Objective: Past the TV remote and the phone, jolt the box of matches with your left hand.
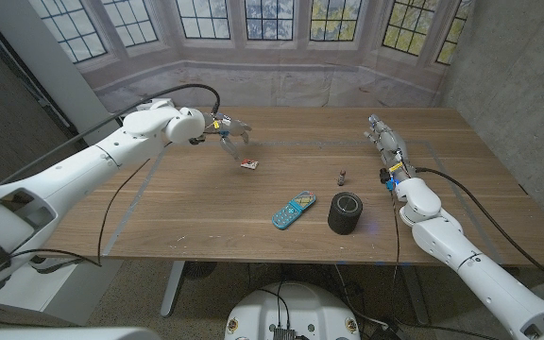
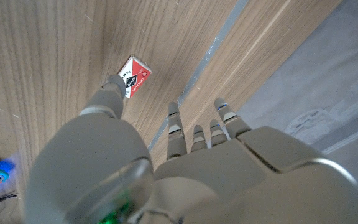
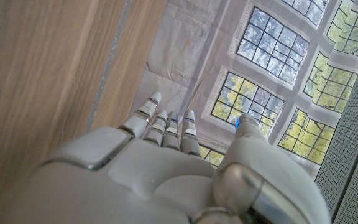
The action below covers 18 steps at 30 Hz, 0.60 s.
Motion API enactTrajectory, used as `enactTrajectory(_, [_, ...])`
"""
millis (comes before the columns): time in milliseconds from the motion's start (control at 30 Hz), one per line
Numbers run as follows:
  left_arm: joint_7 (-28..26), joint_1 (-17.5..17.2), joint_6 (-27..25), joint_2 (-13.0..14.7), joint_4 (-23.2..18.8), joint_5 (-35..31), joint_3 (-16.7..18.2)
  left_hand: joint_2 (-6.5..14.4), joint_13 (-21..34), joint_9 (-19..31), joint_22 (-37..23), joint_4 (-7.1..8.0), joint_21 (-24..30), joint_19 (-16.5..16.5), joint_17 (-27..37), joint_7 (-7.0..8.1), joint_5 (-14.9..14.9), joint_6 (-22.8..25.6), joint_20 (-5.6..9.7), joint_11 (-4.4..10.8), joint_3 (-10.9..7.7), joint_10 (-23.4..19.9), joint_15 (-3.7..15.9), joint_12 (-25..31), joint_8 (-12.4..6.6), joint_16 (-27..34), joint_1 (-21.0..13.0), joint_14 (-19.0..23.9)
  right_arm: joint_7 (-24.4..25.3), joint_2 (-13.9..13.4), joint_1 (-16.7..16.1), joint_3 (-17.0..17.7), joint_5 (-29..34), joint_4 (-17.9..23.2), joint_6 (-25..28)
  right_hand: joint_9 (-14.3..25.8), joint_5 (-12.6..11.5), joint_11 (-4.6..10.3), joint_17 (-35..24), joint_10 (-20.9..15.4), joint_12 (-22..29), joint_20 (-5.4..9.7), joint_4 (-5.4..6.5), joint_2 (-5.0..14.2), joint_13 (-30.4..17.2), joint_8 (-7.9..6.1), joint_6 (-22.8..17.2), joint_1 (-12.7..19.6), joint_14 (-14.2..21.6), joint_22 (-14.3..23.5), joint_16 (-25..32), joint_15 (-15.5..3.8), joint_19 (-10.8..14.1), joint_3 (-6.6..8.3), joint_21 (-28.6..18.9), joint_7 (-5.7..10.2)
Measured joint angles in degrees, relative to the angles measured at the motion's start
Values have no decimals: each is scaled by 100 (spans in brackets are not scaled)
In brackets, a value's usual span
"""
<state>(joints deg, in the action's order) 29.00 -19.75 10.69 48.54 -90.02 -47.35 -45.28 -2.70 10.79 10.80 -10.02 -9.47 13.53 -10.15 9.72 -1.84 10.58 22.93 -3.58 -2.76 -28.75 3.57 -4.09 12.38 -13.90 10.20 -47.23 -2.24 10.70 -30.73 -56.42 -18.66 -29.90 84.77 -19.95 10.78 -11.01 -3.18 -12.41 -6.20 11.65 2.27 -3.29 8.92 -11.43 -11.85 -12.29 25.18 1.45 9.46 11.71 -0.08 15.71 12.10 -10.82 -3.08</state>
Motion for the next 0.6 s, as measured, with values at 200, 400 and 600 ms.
enactTrajectory(200, [-30, 54, 76, -50, 109, -71, -83, 11, 0, 0, 0, 0, 0, 0, 0, -5, -22, 46, 0, 9, 0, -73, 41, 15, 0, 0, -56, 41, -15, 34, 23, -1, -14, -49, -36, 0, 0, 117, -26, -21, 0, 0, 110, 76, 0, 0, -41, -121, 2, 0, 45, -84, 0, 15, 0, 86])
enactTrajectory(400, [-129, 101, 197, -97, 221, -185, -169, 8, 0, 0, 1, 0, -44, -51, 0, 19, -22, 183, 10, 83, 0, -146, 68, 36, 0, 18, -99, 97, -35, 80, 64, -17, -23, -113, -73, 0, 0, 173, -26, -26, 0, -23, 182, 146, 0, 0, -75, -190, 4, 0, 45, -130, -22, 41, 0, 120])
enactTrajectory(600, [-201, 119, 264, -119, 281, -262, -229, 22, 0, 0, 1, -1, -44, -102, 0, 10, -22, 236, 61, 153, -1, -215, 142, 36, 0, 45, -172, 204, -49, 101, 86, -22, -33, -152, -101, 0, 0, 210, -50, -53, 0, -23, 221, 167, 26, 0, -122, -212, 0, 0, 45, -144, -22, 79, 0, 165])
